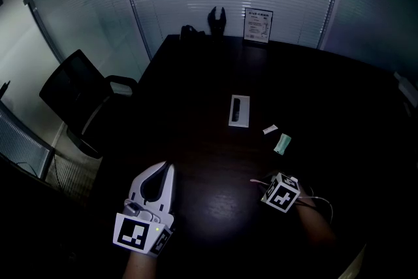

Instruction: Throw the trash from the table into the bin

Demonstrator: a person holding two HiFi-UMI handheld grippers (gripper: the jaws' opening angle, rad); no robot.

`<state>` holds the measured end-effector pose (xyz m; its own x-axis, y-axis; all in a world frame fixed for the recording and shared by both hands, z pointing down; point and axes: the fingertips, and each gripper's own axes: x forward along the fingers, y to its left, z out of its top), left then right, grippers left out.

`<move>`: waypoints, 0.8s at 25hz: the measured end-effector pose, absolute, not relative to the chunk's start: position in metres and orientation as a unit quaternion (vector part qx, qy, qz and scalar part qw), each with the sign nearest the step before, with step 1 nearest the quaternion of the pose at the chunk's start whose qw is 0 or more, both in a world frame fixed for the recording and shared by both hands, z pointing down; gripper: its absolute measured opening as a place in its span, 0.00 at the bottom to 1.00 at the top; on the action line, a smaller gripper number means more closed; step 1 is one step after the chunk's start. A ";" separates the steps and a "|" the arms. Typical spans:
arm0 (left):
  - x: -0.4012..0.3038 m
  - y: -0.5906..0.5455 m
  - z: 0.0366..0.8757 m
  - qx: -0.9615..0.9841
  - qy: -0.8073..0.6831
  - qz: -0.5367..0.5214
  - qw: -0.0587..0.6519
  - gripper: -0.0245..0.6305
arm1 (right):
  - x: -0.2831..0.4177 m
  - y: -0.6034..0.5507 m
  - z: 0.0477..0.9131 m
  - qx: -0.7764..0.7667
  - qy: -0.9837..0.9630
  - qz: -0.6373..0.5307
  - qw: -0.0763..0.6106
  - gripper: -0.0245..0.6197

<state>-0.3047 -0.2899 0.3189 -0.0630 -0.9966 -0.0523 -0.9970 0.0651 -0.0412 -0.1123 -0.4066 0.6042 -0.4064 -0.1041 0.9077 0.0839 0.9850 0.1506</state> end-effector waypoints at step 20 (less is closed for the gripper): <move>-0.289 -0.272 0.313 -0.710 0.702 0.028 0.038 0.04 | -0.110 -0.380 0.469 0.199 -0.889 -0.178 0.373 0.09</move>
